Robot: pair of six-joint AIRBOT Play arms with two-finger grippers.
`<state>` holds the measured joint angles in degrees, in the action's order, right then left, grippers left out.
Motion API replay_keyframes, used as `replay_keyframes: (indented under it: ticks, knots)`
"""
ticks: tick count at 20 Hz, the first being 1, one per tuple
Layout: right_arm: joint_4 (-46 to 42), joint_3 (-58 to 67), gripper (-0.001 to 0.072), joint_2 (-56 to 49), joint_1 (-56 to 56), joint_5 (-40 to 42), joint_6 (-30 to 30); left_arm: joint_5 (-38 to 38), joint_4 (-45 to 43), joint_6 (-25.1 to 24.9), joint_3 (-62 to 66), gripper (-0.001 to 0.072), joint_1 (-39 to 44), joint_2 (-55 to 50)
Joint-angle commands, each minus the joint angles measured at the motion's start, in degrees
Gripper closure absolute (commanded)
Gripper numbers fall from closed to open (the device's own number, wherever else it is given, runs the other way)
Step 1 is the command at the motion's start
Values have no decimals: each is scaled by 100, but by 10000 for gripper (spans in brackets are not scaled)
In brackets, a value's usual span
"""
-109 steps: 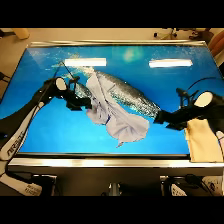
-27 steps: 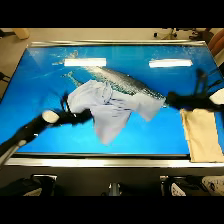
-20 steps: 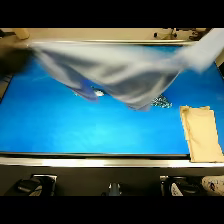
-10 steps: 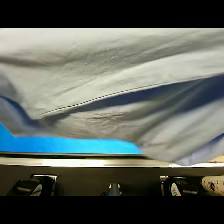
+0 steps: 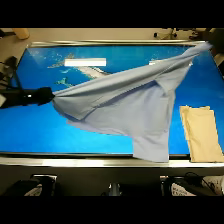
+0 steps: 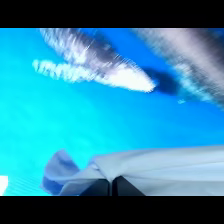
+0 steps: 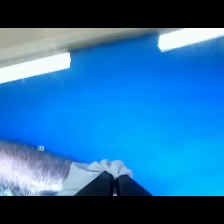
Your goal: Fold the shirts.
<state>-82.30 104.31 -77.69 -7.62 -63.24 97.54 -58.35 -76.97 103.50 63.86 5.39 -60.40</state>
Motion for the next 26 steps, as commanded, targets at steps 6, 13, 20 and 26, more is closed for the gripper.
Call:
replay_keyframes:
  ticks: [6, 13, 20, 26]
  knots:
    - [3005, 9, 665, -2957, 103, -269, 533, 407, 804, -20, 1174, 673, -286, -2787]
    - [2028, 7, 227, -2299, -800, -1799, -505, -2164, 81, -1167, 1587, 109, -1246, -2778]
    - [1611, -1263, 227, -2153, -813, -2870, -1051, -774, 1104, -1228, -1191, 114, -1209, -1915]
    - [1550, -1281, 227, -2149, -741, -2765, -1069, 450, 1558, -1193, -1478, 114, -782, -1969]
